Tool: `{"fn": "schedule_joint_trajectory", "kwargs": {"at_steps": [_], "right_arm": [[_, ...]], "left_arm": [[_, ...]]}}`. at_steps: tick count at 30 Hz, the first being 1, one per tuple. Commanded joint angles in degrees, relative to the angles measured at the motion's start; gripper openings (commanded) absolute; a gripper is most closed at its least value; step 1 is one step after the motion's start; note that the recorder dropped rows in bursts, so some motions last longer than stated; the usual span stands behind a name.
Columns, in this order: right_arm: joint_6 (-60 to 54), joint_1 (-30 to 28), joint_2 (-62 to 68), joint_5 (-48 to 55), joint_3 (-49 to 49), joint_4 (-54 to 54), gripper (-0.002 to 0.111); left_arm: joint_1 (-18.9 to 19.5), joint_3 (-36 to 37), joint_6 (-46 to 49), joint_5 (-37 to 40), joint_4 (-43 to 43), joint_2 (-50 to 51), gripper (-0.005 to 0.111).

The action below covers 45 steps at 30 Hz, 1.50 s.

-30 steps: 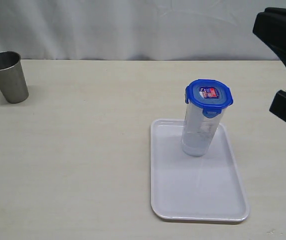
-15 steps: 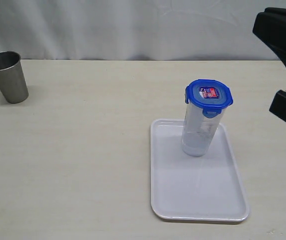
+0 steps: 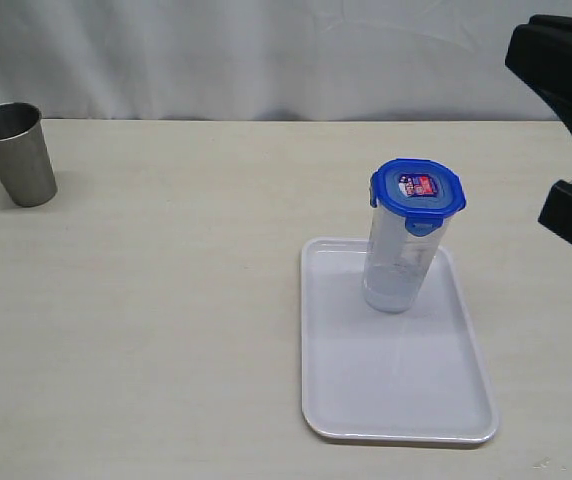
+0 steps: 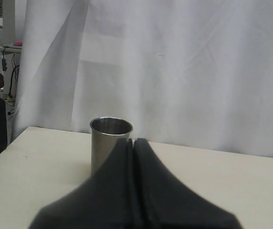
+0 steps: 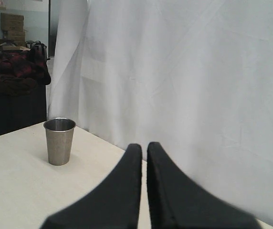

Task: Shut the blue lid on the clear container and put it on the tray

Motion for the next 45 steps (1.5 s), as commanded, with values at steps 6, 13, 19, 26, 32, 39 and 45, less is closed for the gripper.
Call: {"fn": "schedule_joint_trajectory", "kwargs": {"at_steps": [6, 13, 19, 26, 32, 39, 45], "right_arm": [[-0.2, -0.4, -0.2, 0.1, 0.3, 0.0, 0.005], [-0.2, -0.4, -0.2, 0.1, 0.3, 0.0, 0.005], [-0.2, -0.4, -0.2, 0.1, 0.3, 0.0, 0.005], [-0.2, -0.4, -0.2, 0.1, 0.3, 0.0, 0.005], [-0.1, -0.4, -0.2, 0.0, 0.3, 0.0, 0.005], [-0.1, -0.4, -0.2, 0.1, 0.3, 0.0, 0.005], [-0.1, -0.4, -0.2, 0.1, 0.3, 0.0, 0.005]], "left_arm": [[0.1, 0.2, -0.2, 4.6, -0.6, -5.7, 0.000], [0.1, 0.2, -0.2, 7.3, -0.8, -7.8, 0.000], [0.1, 0.2, 0.0, 7.1, -0.8, -7.8, 0.000], [0.1, 0.2, 4.1, 7.3, -3.2, -7.8, 0.000], [0.1, 1.6, 6.5, 6.8, -3.2, -7.8, 0.000], [0.1, 1.6, 9.5, 17.3, -2.7, -7.8, 0.000], [0.1, 1.6, 10.4, 18.0, -2.7, -7.8, 0.000]]}}
